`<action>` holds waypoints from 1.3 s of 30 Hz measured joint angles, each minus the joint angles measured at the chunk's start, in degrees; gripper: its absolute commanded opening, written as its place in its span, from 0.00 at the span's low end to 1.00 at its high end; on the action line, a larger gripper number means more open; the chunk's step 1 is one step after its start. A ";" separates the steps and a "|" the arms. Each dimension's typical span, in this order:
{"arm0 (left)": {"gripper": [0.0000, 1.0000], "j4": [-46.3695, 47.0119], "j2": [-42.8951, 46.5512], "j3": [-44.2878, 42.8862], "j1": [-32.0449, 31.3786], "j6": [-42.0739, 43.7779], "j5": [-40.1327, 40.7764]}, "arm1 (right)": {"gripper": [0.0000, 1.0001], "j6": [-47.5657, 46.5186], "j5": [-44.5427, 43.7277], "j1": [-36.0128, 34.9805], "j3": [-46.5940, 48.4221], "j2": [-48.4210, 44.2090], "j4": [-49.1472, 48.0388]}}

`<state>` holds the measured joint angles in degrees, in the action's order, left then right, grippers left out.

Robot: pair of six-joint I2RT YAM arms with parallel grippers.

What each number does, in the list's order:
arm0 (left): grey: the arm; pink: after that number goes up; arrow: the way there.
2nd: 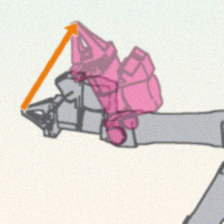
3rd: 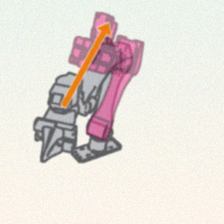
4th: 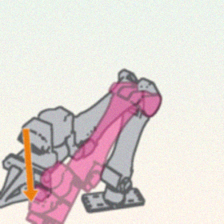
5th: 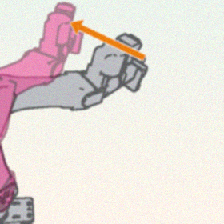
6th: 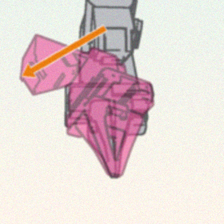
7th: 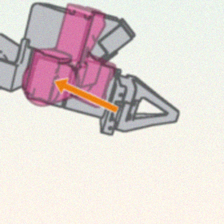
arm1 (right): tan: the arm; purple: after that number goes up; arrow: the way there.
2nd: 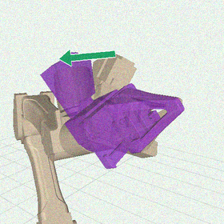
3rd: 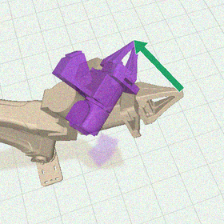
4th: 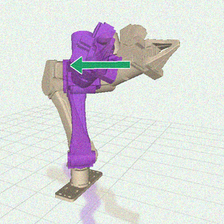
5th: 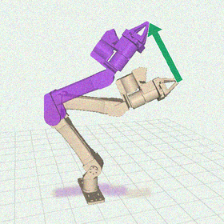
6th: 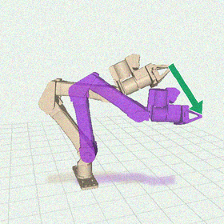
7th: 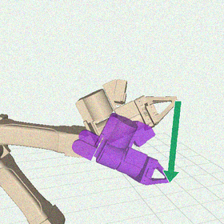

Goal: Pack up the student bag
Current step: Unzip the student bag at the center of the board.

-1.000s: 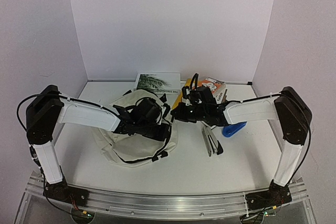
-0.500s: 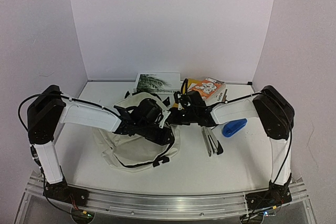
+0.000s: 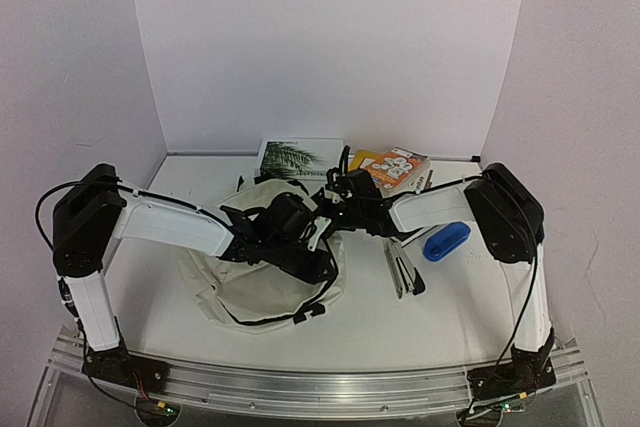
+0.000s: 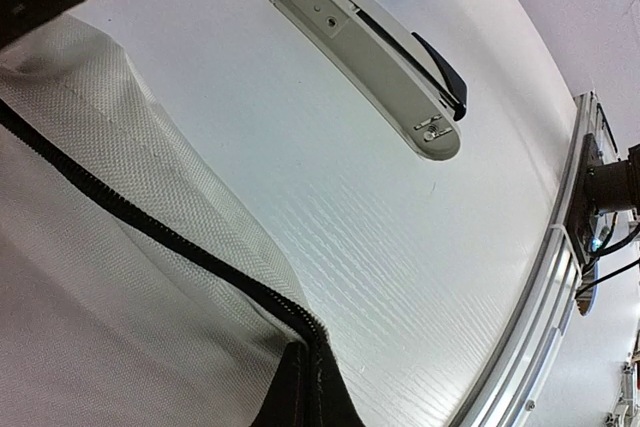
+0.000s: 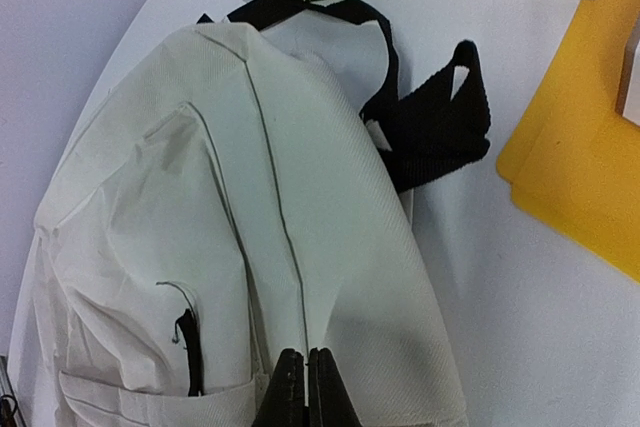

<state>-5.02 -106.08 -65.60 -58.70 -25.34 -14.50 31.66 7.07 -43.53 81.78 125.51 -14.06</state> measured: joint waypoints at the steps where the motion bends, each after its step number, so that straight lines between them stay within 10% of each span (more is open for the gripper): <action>1: 0.00 0.00 0.04 0.00 -0.07 0.00 -0.09 | 0.00 -0.04 -0.09 0.07 0.50 0.17 0.02; 11: 0.00 -2.69 2.73 0.00 -0.13 -0.79 3.37 | 0.03 -0.94 0.57 0.85 3.41 1.46 0.31; 18: 0.00 -5.70 6.51 0.00 3.28 -3.48 4.26 | 0.65 -2.27 1.57 1.86 1.70 -2.49 -0.09; 24: 0.00 -7.10 7.98 0.00 9.84 -4.26 4.70 | 0.95 -1.38 -0.15 3.10 -4.17 -15.39 -0.35; 28: 0.00 -9.66 7.98 -0.07 11.23 -3.67 6.36 | 0.98 0.87 -1.03 3.78 -9.35 -22.56 -0.50; 35: 0.00 -12.37 7.98 -1.09 12.70 -3.02 8.22 | 0.62 8.35 2.84 3.21 -23.52 -29.86 0.81; 39: 0.00 -12.57 7.98 -1.20 13.16 -3.02 8.63 | 0.61 11.98 5.88 -0.17 -27.74 -29.81 2.10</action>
<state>-17.58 -98.10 -66.81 -45.54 -28.36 -5.87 43.64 12.95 -43.70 54.04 95.70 -11.97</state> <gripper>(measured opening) 0.016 0.608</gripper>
